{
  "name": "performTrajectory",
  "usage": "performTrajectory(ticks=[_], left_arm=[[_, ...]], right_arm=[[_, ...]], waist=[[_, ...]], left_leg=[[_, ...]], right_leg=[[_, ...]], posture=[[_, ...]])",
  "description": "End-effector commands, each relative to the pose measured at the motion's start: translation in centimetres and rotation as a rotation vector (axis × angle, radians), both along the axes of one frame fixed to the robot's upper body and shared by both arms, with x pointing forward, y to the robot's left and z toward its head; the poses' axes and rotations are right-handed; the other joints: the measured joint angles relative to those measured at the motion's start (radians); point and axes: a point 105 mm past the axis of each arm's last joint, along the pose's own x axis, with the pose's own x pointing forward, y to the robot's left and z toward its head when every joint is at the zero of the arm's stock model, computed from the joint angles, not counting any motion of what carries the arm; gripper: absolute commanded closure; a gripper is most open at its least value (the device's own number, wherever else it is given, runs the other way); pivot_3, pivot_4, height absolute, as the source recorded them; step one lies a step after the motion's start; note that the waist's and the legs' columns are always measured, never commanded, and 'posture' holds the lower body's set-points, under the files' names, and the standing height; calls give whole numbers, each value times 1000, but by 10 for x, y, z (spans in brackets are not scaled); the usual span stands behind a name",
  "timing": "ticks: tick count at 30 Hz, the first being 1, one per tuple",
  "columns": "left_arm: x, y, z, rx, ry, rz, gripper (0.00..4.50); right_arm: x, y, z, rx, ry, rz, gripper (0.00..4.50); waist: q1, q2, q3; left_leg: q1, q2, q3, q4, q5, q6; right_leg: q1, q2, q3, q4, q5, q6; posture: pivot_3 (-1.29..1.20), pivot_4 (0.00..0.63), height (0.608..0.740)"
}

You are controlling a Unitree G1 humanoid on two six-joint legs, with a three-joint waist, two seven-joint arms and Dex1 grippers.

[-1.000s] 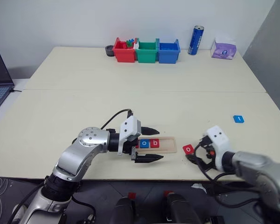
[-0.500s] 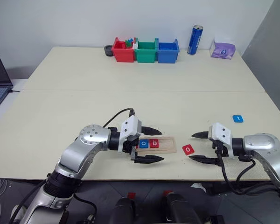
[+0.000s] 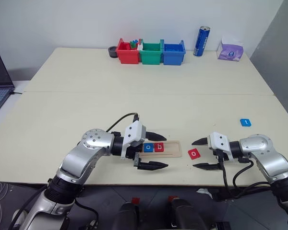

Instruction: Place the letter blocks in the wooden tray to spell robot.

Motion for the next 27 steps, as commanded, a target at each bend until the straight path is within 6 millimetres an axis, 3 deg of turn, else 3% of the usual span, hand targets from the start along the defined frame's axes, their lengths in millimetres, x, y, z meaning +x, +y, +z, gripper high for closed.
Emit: performTrajectory(ticks=[1, 9, 14, 20, 23, 27], left_arm=[[-1, 2, 6, -10, -39, -2, 0], [2, 3, 5, -8, -45, 6, 0], [6, 14, 7, -26, -52, 62, 0], [15, 66, 8, 16, -32, 199, 0], [16, 83, 8, 34, -18, 248, 0], [8, 85, 7, 31, -4, 264, 0]], right_arm=[[2, 0, -2, -12, -1, 8, 393], [5, -1, 2, 1, -11, -10, 3049], [7, 8, 19, 58, -22, -24, 3060], [10, 32, 44, 119, -38, -11, 3060], [12, 46, 45, 123, -44, 17, 3060], [16, 61, 39, 114, -48, 46, 3060]], waist=[[0, 0, 0], [0, 0, 0], [-2, 0, 0], [-6, 1, 0], [-3, 1, 0], [2, 0, 0]], left_leg=[[0, 0, 0, 0, 0, 0], [6, 0, 1, 0, 0, 0], [6, 0, 1, 0, 0, 0], [7, 1, 0, -1, 0, 0], [7, 1, 0, -1, 0, 0], [5, 1, 0, -1, 0, 0]], right_leg=[[0, 0, 0, 0, 0, 0], [5, 0, 1, 0, 0, 0], [5, 0, 1, 0, 0, 0], [4, 1, 0, 1, 0, 0], [4, 1, 0, 1, -1, -1], [4, -2, 0, 0, -1, -1]], posture=[[0, 150, 740], [0, 150, 740], [0, 150, 740], [0, 150, 740], [0, 150, 740], [0, 150, 740]])
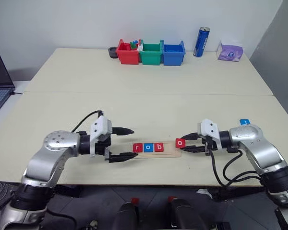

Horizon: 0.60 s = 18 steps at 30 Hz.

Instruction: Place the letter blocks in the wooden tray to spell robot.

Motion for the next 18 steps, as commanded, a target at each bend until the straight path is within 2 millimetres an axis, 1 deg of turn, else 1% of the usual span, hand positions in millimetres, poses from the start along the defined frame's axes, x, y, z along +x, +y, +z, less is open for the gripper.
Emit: performTrajectory(ticks=[1, 8, 18], left_arm=[[-8, -3, 9, -11, -30, -16, 0], [-11, -7, 11, -19, -35, 1, 0], [-8, -9, 14, -23, -48, 15, 0]], right_arm=[[4, 10, 3, -16, -39, 27, 3060], [8, 17, -4, -45, -55, 67, 3060], [15, 23, -11, -72, -78, 92, 3060]], waist=[[2, 0, 0], [0, 0, 0], [-1, 0, 0]], left_leg=[[0, 0, 0, 0, 0, 0], [0, -1, 0, 0, 0, 0], [0, 0, 0, 0, 0, 0]], right_leg=[[0, 0, 0, 0, 0, 0], [0, -1, 0, 0, 0, 0], [-1, 0, 0, 0, 0, 0]], posture=[[0, 150, 740], [0, 150, 740], [0, 150, 740]])
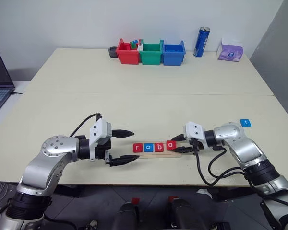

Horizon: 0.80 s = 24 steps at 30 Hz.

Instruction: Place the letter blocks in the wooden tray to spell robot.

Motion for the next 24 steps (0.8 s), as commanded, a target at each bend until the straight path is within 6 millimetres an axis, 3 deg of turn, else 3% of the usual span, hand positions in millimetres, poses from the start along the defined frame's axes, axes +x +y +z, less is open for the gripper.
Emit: performTrajectory(ticks=[1, 16, 24], left_arm=[[-1, -3, 12, -12, -44, -9, 0], [0, -2, 11, -7, -48, -7, 0], [2, -2, 11, -7, -49, -4, 0]], right_arm=[[3, 4, 9, -6, -52, 35, 3060], [4, 5, 7, -20, -46, 34, 3060], [4, 2, 13, -13, -29, 32, 324]], waist=[[0, 0, 0], [0, 0, 0], [0, 0, 0]], left_leg=[[0, 0, 0, 0, 0, 0], [0, 0, 0, 0, 0, 0], [0, 0, 0, 0, 0, 0]], right_leg=[[0, 0, 0, 0, 0, 0], [0, 0, 0, 0, 0, 0], [0, 0, 0, 0, 0, 0]], posture=[[0, 150, 740], [0, 150, 740], [0, 150, 740]])
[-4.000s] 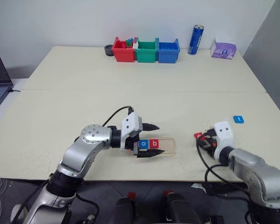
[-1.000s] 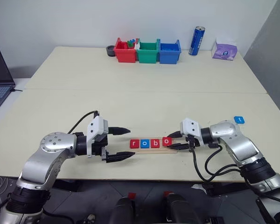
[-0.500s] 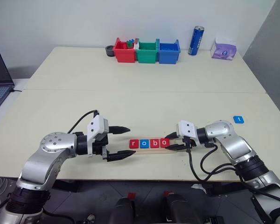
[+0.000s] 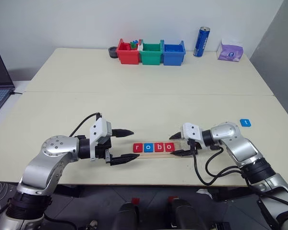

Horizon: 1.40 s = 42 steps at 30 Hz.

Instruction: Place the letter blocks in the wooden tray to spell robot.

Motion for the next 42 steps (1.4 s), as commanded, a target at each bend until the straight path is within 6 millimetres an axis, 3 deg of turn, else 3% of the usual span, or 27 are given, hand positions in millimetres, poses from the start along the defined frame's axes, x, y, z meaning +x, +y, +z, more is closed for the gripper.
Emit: performTrajectory(ticks=[1, 5, 10, 14, 16, 21, 27, 33, 42], left_arm=[[0, -3, 11, -7, -52, -22, 0], [0, -4, 11, -9, -52, -26, 0], [-2, -19, 16, -47, -69, -48, 0], [1, -49, 22, -118, -104, -72, 0], [3, -67, 25, -151, -117, -86, 0], [19, -106, 31, -208, -151, -96, 0], [34, -140, 34, -202, -189, -135, 0], [38, -149, 36, -199, -205, -164, 0], [38, -161, 44, -228, -223, -183, 0]], right_arm=[[3, 1, 18, 29, -25, 6, 22], [9, -3, 33, 78, -9, -49, 22], [26, -28, 70, 263, -3, -322, 22], [53, -74, 96, 468, -82, -773, 22], [57, -107, 95, 500, -154, -1003, 22], [41, -182, 69, 403, -310, -1423, 22], [22, -232, 55, 318, -388, -1687, 22], [22, -232, 40, 332, -327, -1708, 22], [46, -225, 32, 379, -253, -1687, 22]], waist=[[0, 0, 0], [0, 0, 0], [2, 0, 0], [6, 0, 0], [7, 0, 0], [15, 0, 0], [-4, 2, -1], [-7, 3, -2], [-2, 3, -2]], left_leg=[[0, 0, 0, 0, 0, 0], [0, 0, 0, 0, 0, 0], [0, 0, 0, 0, 0, 0], [-1, 0, -1, 0, 0, 0], [-2, 0, -1, 0, 0, 0], [-5, -3, -3, 0, 0, 0], [-5, -3, 1, 0, 0, 0], [-3, -1, 2, -1, 0, 0], [-4, -2, 2, 0, 0, 0]], right_leg=[[0, 0, 0, 0, 0, 0], [0, 0, 0, 0, 0, 0], [0, 0, 0, 0, 0, -1], [0, -2, 0, 0, 0, -1], [0, -2, 1, 0, 1, -1], [-1, -3, 1, -1, 2, -3], [-3, -1, 2, 0, 2, -2], [-3, 1, 3, 1, 0, 1], [-3, 1, 3, 0, 0, 1]], posture=[[0, 150, 740], [0, 150, 740], [0, 150, 740], [0, 150, 740], [0, 150, 740], [0, 150, 740], [0, 150, 740], [0, 150, 740], [0, 150, 740]])
